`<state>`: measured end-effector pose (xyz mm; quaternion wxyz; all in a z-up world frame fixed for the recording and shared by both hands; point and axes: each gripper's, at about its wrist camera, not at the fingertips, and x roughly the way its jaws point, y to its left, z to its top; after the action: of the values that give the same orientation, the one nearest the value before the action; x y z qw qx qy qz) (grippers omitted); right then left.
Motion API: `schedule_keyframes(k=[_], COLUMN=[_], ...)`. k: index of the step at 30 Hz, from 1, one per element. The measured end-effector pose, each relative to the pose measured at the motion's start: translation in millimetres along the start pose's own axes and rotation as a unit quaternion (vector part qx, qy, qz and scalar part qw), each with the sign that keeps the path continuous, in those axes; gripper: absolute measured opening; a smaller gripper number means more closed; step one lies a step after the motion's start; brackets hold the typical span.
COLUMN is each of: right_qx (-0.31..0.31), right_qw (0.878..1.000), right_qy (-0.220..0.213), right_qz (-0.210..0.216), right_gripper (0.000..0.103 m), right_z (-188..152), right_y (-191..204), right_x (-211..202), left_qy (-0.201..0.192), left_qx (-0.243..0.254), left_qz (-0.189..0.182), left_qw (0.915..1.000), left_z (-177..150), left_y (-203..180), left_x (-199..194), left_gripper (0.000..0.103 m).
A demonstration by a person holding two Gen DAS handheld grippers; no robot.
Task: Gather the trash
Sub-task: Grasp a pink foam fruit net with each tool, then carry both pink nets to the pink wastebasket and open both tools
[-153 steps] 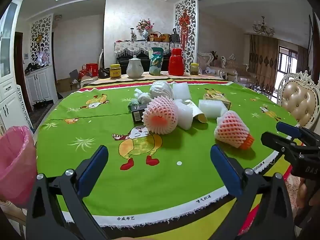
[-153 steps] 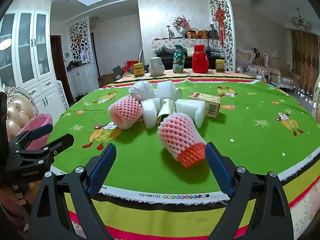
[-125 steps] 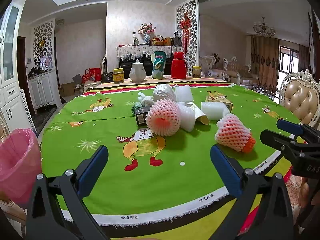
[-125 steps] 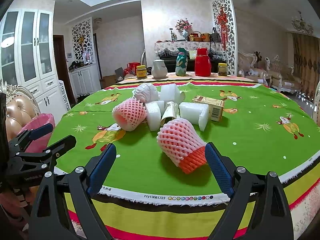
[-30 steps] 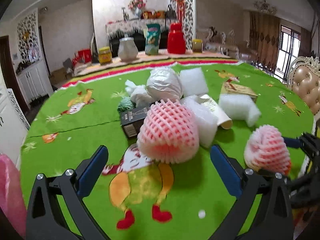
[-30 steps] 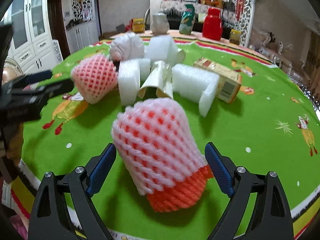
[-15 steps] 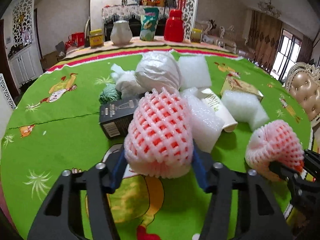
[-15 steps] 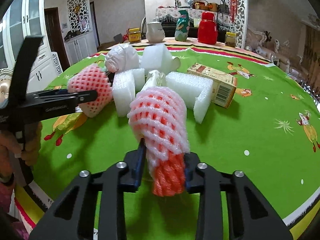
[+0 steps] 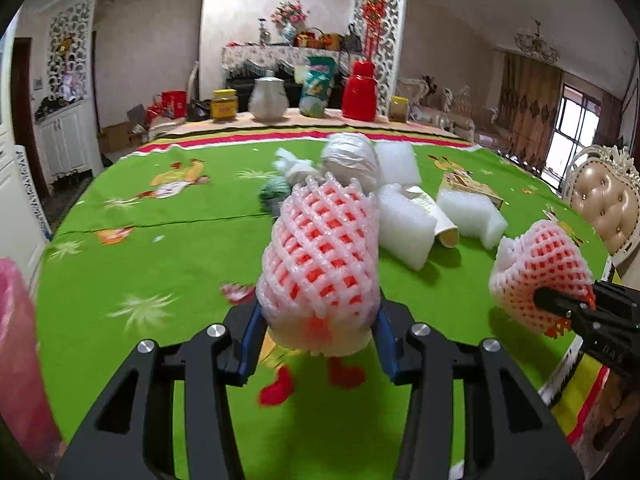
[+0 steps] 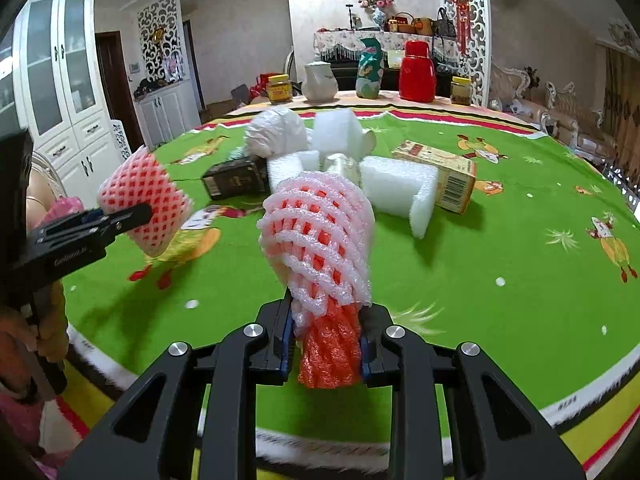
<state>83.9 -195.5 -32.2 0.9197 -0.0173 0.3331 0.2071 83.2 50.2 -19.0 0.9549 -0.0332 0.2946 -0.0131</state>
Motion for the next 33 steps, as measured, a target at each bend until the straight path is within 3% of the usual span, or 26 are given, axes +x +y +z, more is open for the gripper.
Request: schedule_keyframes(k=[8,16,26,33], right_qx=[-0.03,-0.08,-0.126,-0.155], right_qw=[0.999,0.992,0.973,0.958], right_qy=[-0.016,-0.027,-0.026,-0.018], right_qz=[0.035,0.096,0.192,0.242], right_gripper=[0.025,0.025,0.025,0.025], right_z=[1.9,8.1,28.1,40.4], right_y=[52.8,125.1,226.9,295.3], right_x=[-6.2,0.8,15.6,33.7], left_qy=[-0.045,-0.079,-0.101,-0.088], left_qx=[-0.014,-0.049,-0.102,-0.152], left_qz=[0.048,0.096,0.195,0.236], left_qw=[0.9978,0.991,0.9702,0.9557], left_z=[-24.1,-33.9,-47.1,-65.6], left_y=[50.9,109.1,206.9,276.5], left_x=[-57.5,-108.2,-177.3,-206.9], left_gripper=[0.046,0.046,0.048,0.048])
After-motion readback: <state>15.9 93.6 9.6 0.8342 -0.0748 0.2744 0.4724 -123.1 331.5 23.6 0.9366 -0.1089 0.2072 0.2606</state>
